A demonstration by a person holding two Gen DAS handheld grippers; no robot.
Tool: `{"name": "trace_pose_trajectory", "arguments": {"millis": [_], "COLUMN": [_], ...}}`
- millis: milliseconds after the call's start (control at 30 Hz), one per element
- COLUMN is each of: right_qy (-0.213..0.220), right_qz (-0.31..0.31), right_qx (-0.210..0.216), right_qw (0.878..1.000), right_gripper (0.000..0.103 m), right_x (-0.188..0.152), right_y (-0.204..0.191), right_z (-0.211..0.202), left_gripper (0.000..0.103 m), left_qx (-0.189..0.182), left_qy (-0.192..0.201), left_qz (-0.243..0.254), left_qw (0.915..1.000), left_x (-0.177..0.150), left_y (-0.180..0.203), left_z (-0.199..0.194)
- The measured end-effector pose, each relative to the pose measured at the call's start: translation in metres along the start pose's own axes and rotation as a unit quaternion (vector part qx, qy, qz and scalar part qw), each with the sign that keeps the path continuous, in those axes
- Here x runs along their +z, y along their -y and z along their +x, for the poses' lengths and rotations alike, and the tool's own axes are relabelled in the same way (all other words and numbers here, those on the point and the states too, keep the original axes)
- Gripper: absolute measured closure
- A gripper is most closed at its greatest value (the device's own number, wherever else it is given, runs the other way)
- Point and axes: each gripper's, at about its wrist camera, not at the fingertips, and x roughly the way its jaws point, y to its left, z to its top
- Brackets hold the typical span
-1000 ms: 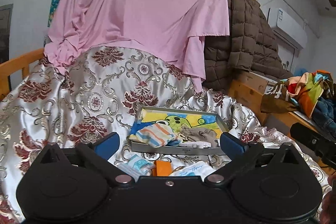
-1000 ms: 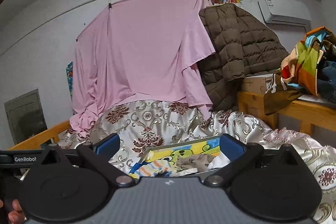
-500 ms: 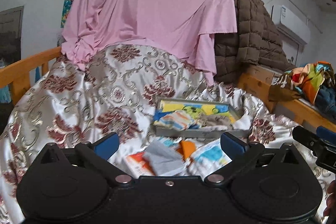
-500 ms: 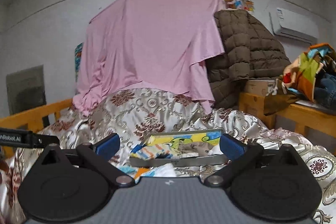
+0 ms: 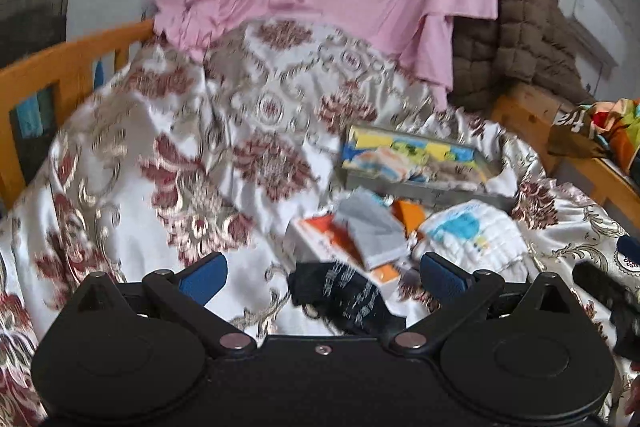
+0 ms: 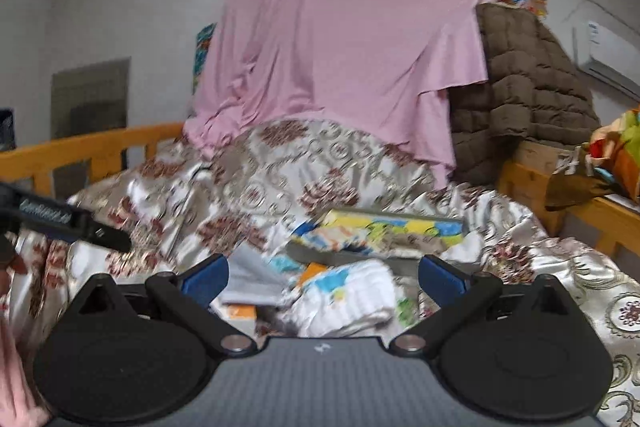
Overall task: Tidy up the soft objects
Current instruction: 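Lift both open tools away and move them over the pile of soft items, then grasp the black printed cloth with the left tool while the right tool grasps the white towel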
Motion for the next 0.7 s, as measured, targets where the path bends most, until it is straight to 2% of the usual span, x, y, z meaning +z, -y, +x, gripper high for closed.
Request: {"name": "trace_pose_trajectory", "arguments": {"millis": [233, 467, 700], "right_qy": [-0.058, -0.104, -0.125], "right_qz": [-0.044, -0.074, -0.131], "right_qx": [0.033, 0.021, 0.010], "right_qw": [0.997, 0.992, 0.983], "right_gripper": [0.000, 0.000, 0.000], "right_x": [-0.013, -0.024, -0.027], "right_y": [-0.024, -0.032, -0.022], "right_z": [0.019, 0.030, 0.044], "left_gripper": [0.001, 0.001, 0.001], "left_qx": [-0.001, -0.009, -0.015], "left_qy": [-0.047, -0.094, -0.124], "left_qz": [-0.009, 0.017, 0.053], "left_qw": [0.9989, 0.9954, 0.9907], "left_x": [-0.003, -0.008, -0.013], "left_y": [-0.006, 0.003, 0.014], "left_z": [0.024, 0.050, 0.079]}}
